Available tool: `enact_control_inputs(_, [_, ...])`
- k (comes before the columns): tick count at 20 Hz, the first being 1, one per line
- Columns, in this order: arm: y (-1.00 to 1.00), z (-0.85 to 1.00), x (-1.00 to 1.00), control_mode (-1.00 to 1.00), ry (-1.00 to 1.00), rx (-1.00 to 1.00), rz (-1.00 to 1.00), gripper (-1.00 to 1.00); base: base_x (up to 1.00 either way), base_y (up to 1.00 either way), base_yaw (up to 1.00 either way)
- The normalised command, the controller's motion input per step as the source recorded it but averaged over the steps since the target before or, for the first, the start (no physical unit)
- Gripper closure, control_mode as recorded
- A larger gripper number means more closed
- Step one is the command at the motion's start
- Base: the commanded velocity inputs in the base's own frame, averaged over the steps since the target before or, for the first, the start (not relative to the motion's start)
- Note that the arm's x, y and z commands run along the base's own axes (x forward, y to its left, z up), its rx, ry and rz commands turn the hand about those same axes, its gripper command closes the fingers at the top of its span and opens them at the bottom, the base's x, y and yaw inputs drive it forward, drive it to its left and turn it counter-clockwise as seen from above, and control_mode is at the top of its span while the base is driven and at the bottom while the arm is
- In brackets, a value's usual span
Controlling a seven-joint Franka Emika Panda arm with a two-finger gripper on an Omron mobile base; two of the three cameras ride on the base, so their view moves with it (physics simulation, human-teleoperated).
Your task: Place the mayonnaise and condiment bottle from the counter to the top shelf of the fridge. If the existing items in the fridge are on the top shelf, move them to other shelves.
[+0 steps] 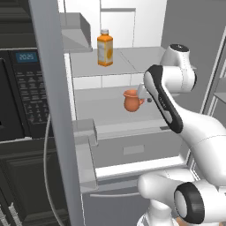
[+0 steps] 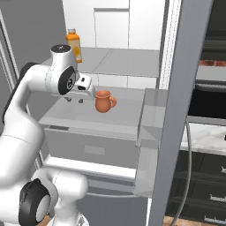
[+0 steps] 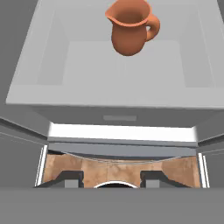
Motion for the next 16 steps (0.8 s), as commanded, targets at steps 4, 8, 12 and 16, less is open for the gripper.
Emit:
enact_control_inputs(4, [0.07,0.0,-0.09,-1.0,-0.05,0.0,0.01,-1.0,0.0,0.0,0.0])
enact_control_inputs(8, [0.03,0.08,-0.16,-1.0,-0.11,0.0,0.11,-1.0,0.0,0.0,0.0])
enact_control_inputs(12, [0.0,0.43,-0.25,-1.0,-0.31,-0.03,0.27,-1.0,0.0,0.0,0.0])
enact_control_inputs(16, [0.0,0.69,-0.24,-1.0,-0.39,-0.06,0.2,-1.0,0.0,0.0,0.0])
